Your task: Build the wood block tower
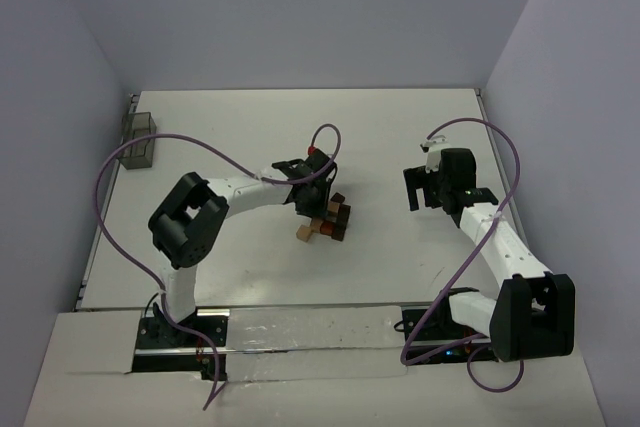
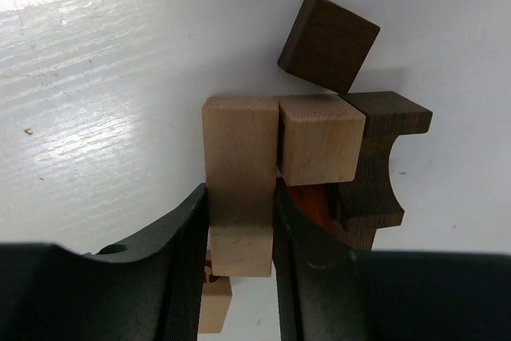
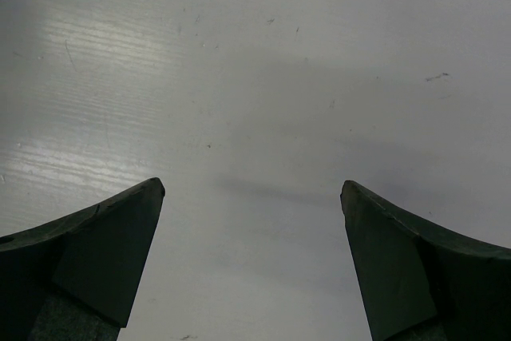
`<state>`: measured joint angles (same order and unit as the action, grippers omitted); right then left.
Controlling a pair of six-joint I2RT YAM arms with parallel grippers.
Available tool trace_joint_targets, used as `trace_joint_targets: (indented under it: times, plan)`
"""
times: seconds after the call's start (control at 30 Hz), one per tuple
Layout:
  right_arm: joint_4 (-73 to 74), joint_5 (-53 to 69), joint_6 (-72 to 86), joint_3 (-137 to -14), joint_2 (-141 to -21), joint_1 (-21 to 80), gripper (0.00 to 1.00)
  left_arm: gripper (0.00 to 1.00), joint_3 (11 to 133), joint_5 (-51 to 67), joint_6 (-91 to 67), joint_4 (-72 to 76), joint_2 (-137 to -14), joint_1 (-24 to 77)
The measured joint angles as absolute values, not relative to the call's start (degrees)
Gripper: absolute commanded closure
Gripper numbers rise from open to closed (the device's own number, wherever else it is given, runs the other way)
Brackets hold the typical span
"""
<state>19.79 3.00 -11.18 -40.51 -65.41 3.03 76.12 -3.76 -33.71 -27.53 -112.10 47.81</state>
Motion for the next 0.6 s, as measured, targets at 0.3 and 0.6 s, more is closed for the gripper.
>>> trace_joint_targets:
  times: [0.3,0.6]
  plan:
    - [19.8,2.8,-11.2,-40.5,-65.4,3.0,0.0,1.0,76.0,-7.7,-36.7,-29.0,-109.9,46.3]
    - [19.8,2.8,-11.2,-40.5,-65.5,3.0,0.0,1.0,75.6,-13.7,-38.3,-29.8,-103.4,41.4]
